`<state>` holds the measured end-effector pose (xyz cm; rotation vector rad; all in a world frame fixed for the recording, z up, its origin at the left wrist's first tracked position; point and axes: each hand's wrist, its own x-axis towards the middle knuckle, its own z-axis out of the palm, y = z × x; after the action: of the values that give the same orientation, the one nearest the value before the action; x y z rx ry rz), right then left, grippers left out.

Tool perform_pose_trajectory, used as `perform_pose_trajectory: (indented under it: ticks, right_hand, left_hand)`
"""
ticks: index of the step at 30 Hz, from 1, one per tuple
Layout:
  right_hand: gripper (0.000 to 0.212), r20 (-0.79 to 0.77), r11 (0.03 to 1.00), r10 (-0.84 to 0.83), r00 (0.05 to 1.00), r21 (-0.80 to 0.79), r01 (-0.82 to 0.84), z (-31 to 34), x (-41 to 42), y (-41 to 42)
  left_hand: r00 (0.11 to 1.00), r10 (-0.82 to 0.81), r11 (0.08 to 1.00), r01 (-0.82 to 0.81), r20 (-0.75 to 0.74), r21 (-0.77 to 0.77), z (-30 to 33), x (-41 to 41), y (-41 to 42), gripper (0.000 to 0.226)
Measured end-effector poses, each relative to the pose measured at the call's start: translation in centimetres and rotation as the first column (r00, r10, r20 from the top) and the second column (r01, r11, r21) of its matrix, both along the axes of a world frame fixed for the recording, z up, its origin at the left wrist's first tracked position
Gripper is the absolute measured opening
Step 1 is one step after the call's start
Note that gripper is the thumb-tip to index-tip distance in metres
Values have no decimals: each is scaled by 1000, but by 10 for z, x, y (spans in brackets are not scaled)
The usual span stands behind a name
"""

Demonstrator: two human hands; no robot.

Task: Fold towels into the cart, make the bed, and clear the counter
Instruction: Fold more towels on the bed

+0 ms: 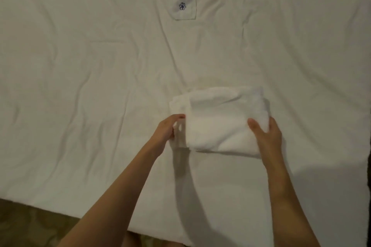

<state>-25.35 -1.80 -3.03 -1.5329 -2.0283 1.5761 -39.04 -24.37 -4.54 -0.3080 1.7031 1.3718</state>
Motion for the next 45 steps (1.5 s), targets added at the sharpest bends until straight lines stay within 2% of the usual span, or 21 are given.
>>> perform_pose_trajectory:
  ticks: [2,4,6,9,12,15,18,20,27,32,34,36,38,40,42,45]
  right_hand:
    - [44,-21,996,-80,997,-46,79,-6,22,8]
    - [43,-25,987,-140,990,-80,137,-16,35,11]
    - [40,-45,971,-216,975,-117,210,-24,39,12]
    - [41,-87,943,-319,944,-131,306,-30,48,14]
    - [50,-65,924,-374,925,-107,366,-38,63,19]
    - [67,37,958,-277,960,-66,279,-42,63,19]
    - [86,124,972,-191,974,163,170,-37,54,21]
    - [89,133,952,-136,982,292,92,-28,47,18]
    - [51,246,846,80,966,496,-197,-24,4,-2]
    - [43,228,791,290,930,489,-366,-27,-77,-24]
    - [41,244,768,376,894,458,-448,-30,-117,-31]
    - [43,239,746,434,869,446,-495,-33,-160,-33]
    - [43,224,730,477,850,439,-525,-36,-203,-32]
    - [44,207,710,517,830,437,-552,-39,-245,-30]
    - [45,173,705,550,817,429,-565,-43,-284,-29]
    - [47,121,747,556,822,359,-559,-46,-332,-23]
  left_hand:
    - [986,-153,988,154,-62,4,-1,3,16,21]
    - [968,-210,978,206,-137,-43,-6,11,31,24]
    - [968,-165,985,154,-188,-73,-8,15,40,32]
    - [952,-131,991,127,-276,-35,-11,10,32,35]
    - [921,-118,993,111,-372,-41,-12,-1,15,37]
    - [928,-64,997,44,-367,-63,-16,-8,5,44]
    - [920,-34,998,14,-391,-54,-18,-9,6,45]
    - [911,-1,999,-18,-412,-42,-17,-9,6,48]
    - [908,97,995,-79,-408,60,-16,-33,-10,56]
    - [921,31,995,7,-389,96,-20,-85,-18,77]
    - [901,-54,998,57,-431,-6,-21,-112,-17,79]
    - [828,-220,963,99,-516,-251,-24,-145,-17,80]
    - [734,-441,831,117,-516,-544,-27,-184,-17,84]
    - [714,-592,669,178,-374,-721,-26,-220,-15,84]
    - [742,-622,606,253,-251,-754,-27,-246,-9,85]
    - [754,-628,598,307,-195,-740,-37,-261,0,84]
